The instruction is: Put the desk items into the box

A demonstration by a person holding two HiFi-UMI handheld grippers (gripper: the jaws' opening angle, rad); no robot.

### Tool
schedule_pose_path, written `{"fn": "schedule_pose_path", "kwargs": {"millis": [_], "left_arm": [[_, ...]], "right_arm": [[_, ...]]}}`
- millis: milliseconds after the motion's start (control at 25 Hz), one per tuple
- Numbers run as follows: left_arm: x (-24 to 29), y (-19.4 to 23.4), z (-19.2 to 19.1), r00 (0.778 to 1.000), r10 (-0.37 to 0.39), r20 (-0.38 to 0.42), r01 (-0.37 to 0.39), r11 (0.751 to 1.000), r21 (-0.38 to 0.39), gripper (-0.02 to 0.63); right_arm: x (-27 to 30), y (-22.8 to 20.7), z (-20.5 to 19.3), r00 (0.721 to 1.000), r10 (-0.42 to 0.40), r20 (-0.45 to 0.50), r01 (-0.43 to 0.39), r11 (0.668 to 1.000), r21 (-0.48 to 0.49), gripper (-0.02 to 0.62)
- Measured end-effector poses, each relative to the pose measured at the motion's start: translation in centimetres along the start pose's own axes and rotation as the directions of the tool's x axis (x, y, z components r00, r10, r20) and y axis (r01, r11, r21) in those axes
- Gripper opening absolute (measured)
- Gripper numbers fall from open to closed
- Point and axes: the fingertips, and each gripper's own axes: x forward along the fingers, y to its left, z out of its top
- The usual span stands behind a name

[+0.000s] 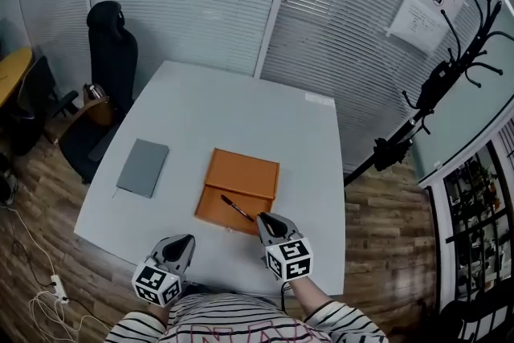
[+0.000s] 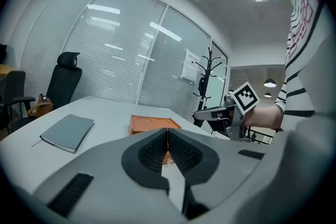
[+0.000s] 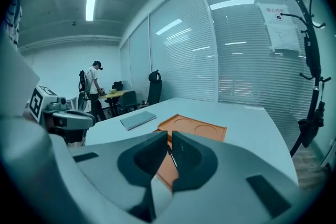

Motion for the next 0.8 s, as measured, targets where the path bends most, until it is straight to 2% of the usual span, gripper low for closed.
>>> {"fn": "schedule_pose_path", "kwargs": {"millis": [360,800], "left_arm": [[-0.7,-3.3,-0.7,0.999,0.043,0.021,-0.043,0.999,-0.002,0.023],[-1.4,-7.2,-2.2,0.997,0.068,0.025,-0.068,0.998,-0.005,0.024]], "right_arm": [[-4.7,1.1,0.2,0.994,0.088,0.065,-0.087,0.996,-0.023,0.035],[-8.8,0.9,-1.2,0.986,0.13,0.103,-0.128,0.991,-0.027,0.026]]}}
